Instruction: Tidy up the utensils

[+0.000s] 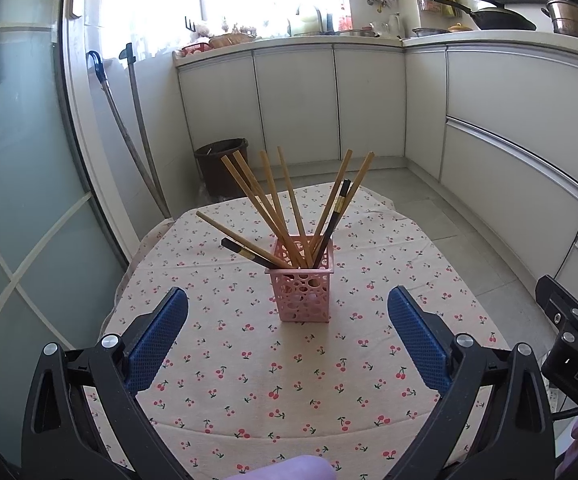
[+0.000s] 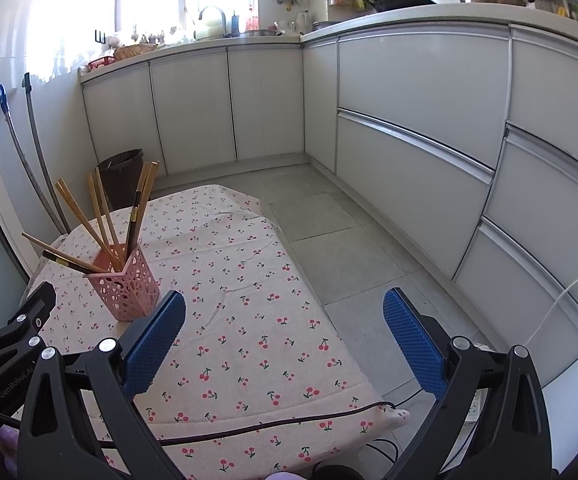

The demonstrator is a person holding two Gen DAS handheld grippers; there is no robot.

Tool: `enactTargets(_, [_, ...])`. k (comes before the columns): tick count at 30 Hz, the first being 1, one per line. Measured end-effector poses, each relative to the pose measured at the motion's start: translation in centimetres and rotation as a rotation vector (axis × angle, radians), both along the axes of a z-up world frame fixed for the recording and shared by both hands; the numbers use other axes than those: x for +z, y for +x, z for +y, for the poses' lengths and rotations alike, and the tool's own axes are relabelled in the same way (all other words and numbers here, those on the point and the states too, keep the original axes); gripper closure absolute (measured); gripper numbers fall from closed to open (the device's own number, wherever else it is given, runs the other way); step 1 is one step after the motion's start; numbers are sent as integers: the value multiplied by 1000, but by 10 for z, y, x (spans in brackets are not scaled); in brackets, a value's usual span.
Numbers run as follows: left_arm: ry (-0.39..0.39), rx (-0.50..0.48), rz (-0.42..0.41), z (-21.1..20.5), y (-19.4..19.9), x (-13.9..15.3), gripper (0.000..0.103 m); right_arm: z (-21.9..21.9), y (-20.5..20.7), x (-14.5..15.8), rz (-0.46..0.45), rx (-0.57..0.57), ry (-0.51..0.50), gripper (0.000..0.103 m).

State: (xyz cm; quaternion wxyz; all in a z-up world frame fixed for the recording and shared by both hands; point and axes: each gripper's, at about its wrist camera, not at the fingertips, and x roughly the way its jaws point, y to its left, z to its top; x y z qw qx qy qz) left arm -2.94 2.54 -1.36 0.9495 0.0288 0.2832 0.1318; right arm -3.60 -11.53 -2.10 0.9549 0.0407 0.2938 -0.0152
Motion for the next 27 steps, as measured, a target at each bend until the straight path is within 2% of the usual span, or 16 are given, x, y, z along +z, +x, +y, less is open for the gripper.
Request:
enactTargets(7, [19,-36,-20,-7,-4,1,8,1,2,-2,11,-1,-8,7])
enactTargets(15, [-6,-60,-26,-5,-4,2,13,-1,3,-4,22,-7,-8,7])
enactTargets(19, [13,-61,-31,-9,-4,2,13,-1,3,-4,20,-8,-9,7])
enactTargets(23, [-5,-55,-8,-6,-1,1,8,-2,3,-4,21,-12,-5,7])
enactTargets(27, [4,-40,-9,-6,-1,1,7,-3,4,-4,23,-13,-3,7])
